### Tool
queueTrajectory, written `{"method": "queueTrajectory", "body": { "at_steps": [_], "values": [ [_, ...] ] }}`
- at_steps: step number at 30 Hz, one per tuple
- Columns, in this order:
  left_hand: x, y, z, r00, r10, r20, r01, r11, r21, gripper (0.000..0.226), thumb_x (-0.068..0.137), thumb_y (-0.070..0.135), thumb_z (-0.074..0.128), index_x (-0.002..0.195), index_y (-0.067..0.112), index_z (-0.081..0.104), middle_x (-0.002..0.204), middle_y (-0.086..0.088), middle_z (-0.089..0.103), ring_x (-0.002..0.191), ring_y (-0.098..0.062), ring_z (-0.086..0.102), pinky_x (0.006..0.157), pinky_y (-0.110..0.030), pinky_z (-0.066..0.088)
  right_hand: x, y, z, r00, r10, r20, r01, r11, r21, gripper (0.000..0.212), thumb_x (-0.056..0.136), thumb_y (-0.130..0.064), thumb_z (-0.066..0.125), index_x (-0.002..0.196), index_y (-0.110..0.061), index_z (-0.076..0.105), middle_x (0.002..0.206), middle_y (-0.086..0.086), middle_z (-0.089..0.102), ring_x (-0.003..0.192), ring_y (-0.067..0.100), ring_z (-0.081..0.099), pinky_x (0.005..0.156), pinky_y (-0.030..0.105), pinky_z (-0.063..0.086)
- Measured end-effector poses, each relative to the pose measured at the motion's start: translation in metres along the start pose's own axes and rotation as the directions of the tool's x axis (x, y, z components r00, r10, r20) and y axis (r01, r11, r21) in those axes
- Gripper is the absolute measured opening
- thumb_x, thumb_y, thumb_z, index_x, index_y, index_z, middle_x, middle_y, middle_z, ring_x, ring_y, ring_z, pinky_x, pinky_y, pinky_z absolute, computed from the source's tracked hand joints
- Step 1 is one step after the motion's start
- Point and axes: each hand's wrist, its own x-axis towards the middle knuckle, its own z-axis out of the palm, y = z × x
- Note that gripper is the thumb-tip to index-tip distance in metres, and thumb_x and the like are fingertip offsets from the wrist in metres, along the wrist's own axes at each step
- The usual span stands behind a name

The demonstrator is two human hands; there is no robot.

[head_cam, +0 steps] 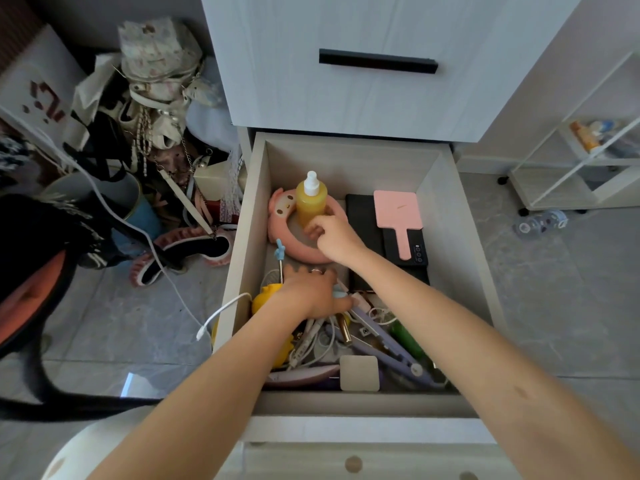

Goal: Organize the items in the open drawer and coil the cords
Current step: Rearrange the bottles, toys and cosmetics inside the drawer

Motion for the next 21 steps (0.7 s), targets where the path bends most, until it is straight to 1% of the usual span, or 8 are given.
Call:
{"method": "queueTrajectory", "body": {
  "at_steps": [2,4,8,11,13,15,17,21],
  "values": [
    [0.0,0.0,-0.002,1.0,0.009,0.011,-0.009,1.0,0.002,0.07,0.087,0.069,0.03,0.138,0.022,0.034,0.148,-0.009,0.036,0.136,-0.032,0.029,0.11,-0.053,0.015,-0.021,0.009,-0.02,0.999,-0.045,-0.008,0.045,0.999,-0.029,0.037,0.083,0.006,0.041,0.103,-0.012,0.067,0.115,0.003,0.059,0.095,0.016,0.06,0.089,0.03,0.048],
    [0.0,-0.001,-0.005,0.999,0.022,0.026,-0.023,1.0,0.008,0.065,0.087,0.069,0.033,0.133,0.023,0.039,0.144,-0.009,0.04,0.133,-0.031,0.033,0.107,-0.052,0.018,-0.047,0.019,-0.041,0.998,-0.01,0.056,0.014,0.997,-0.073,0.038,0.084,0.006,0.039,0.101,-0.014,0.067,0.099,0.0,0.066,0.096,0.016,0.061,0.09,0.03,0.047],
    [-0.001,0.0,-0.006,0.996,0.087,0.007,-0.087,0.996,-0.004,0.05,0.082,0.055,0.056,0.119,0.024,0.045,0.13,-0.007,0.049,0.12,-0.028,0.045,0.1,-0.048,0.033,-0.1,0.045,-0.074,0.956,0.148,0.252,-0.083,0.964,-0.253,0.035,0.09,0.001,0.044,0.11,-0.018,0.065,0.105,-0.003,0.064,0.097,0.012,0.058,0.089,0.025,0.044],
    [-0.006,0.002,-0.006,0.992,0.127,0.004,-0.126,0.991,-0.036,0.045,0.08,0.046,0.062,0.114,0.022,0.046,0.12,-0.007,0.049,0.108,-0.027,0.051,0.094,-0.045,0.04,-0.133,0.057,-0.083,0.946,0.163,0.282,-0.033,0.909,-0.415,0.038,0.089,-0.003,0.048,0.118,-0.024,0.06,0.116,-0.002,0.061,0.101,0.014,0.056,0.089,0.029,0.046],
    [-0.009,0.001,-0.008,0.989,0.149,0.026,-0.146,0.987,-0.072,0.042,0.081,0.042,0.062,0.115,0.022,0.047,0.117,-0.006,0.049,0.101,-0.025,0.052,0.087,-0.039,0.043,-0.148,0.059,-0.083,0.959,0.095,0.266,0.059,0.854,-0.517,0.041,0.086,-0.006,0.051,0.12,-0.027,0.059,0.121,-0.002,0.058,0.11,0.017,0.051,0.093,0.033,0.044],
    [-0.012,-0.001,-0.01,0.987,0.16,0.028,-0.155,0.979,-0.129,0.04,0.082,0.037,0.062,0.116,0.02,0.047,0.113,-0.005,0.052,0.096,-0.022,0.053,0.081,-0.036,0.045,-0.158,0.06,-0.08,0.965,0.033,0.26,0.114,0.84,-0.531,0.039,0.086,-0.009,0.054,0.12,-0.028,0.06,0.122,-0.003,0.057,0.112,0.018,0.048,0.094,0.034,0.042],
    [-0.014,-0.003,-0.012,0.987,0.161,0.007,-0.158,0.976,-0.15,0.04,0.084,0.033,0.062,0.117,0.017,0.046,0.109,-0.004,0.055,0.094,-0.022,0.054,0.08,-0.035,0.046,-0.165,0.061,-0.077,0.964,0.026,0.265,0.111,0.866,-0.488,0.036,0.087,-0.011,0.055,0.118,-0.028,0.061,0.122,-0.003,0.056,0.11,0.018,0.05,0.093,0.033,0.043],
    [-0.013,-0.008,-0.015,0.982,0.178,-0.063,-0.188,0.946,-0.265,0.033,0.081,0.024,0.065,0.111,0.018,0.051,0.1,-0.002,0.058,0.088,-0.021,0.057,0.073,-0.033,0.046,-0.159,0.063,-0.075,0.971,0.049,0.233,0.048,0.919,-0.392,0.035,0.088,-0.005,0.05,0.115,-0.025,0.062,0.118,-0.001,0.056,0.098,0.017,0.056,0.079,0.026,0.042]
  ]
}}
